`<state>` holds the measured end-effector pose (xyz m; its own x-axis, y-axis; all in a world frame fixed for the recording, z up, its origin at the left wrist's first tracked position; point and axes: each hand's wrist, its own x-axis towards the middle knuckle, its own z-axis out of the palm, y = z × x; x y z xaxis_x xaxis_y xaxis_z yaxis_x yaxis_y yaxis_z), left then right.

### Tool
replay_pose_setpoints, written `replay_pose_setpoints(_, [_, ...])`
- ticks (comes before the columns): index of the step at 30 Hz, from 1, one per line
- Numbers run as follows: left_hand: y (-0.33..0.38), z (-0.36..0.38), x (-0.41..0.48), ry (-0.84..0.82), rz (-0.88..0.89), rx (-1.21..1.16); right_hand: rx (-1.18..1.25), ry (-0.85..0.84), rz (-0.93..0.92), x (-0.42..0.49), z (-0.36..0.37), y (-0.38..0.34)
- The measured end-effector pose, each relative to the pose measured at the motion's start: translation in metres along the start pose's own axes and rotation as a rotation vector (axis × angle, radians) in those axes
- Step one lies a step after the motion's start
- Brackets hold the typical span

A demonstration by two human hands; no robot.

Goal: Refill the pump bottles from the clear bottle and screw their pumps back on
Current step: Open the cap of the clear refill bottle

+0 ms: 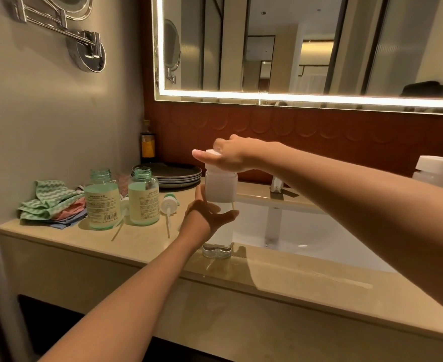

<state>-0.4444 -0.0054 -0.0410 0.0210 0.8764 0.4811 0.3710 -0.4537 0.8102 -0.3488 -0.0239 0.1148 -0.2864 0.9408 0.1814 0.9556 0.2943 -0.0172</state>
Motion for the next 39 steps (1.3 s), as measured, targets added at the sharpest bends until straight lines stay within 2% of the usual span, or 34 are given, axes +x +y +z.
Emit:
replay_pose_setpoints(3, [-0.001, -0.001, -0.001, -0.003, 0.006, 0.022, -0.007, 0.049, -0.057, 0.001, 0.006, 0.002])
replay_pose_setpoints(7, [-0.002, -0.001, -0.001, -0.008, -0.001, 0.0, 0.179, -0.086, -0.152, -0.001, 0.0, 0.008])
replay_pose_setpoints(9, [-0.001, -0.001, 0.0, -0.016, -0.01, -0.023, 0.221, -0.077, -0.162, -0.001, -0.001, 0.005])
replay_pose_setpoints(11, [-0.001, 0.0, 0.002, -0.016, -0.023, -0.038, 0.159, 0.015, -0.086, 0.0, 0.0, 0.001])
replay_pose_setpoints(13, [-0.002, 0.001, 0.003, -0.009, -0.016, -0.021, -0.019, 0.107, 0.016, -0.001, 0.001, -0.002])
replay_pose_setpoints(16, [-0.002, 0.001, 0.002, 0.003, -0.004, -0.006, -0.171, 0.211, 0.02, -0.001, 0.007, -0.002])
replay_pose_setpoints(18, [-0.002, 0.0, 0.001, 0.012, 0.007, 0.0, -0.126, 0.199, -0.043, 0.0, 0.007, 0.002])
replay_pose_setpoints(21, [-0.002, -0.001, -0.001, 0.007, 0.022, 0.017, 0.029, 0.087, -0.12, -0.001, 0.0, 0.007])
replay_pose_setpoints(25, [-0.001, -0.002, -0.001, -0.024, 0.028, -0.046, 0.139, -0.004, -0.113, -0.002, -0.004, -0.001])
replay_pose_setpoints(30, [0.0, 0.0, 0.0, -0.004, 0.016, -0.03, 0.023, 0.079, 0.059, -0.002, 0.005, -0.006])
replay_pose_setpoints(33, [0.0, 0.0, 0.0, 0.0, 0.018, 0.002, 0.063, 0.113, -0.016, -0.001, 0.008, -0.002])
replay_pose_setpoints(36, [-0.001, -0.001, -0.001, -0.012, 0.02, -0.016, 0.249, 0.083, -0.114, 0.002, 0.005, 0.001])
replay_pose_setpoints(39, [0.0, -0.001, -0.001, -0.024, 0.014, -0.024, 0.307, 0.127, -0.125, 0.0, 0.003, 0.0])
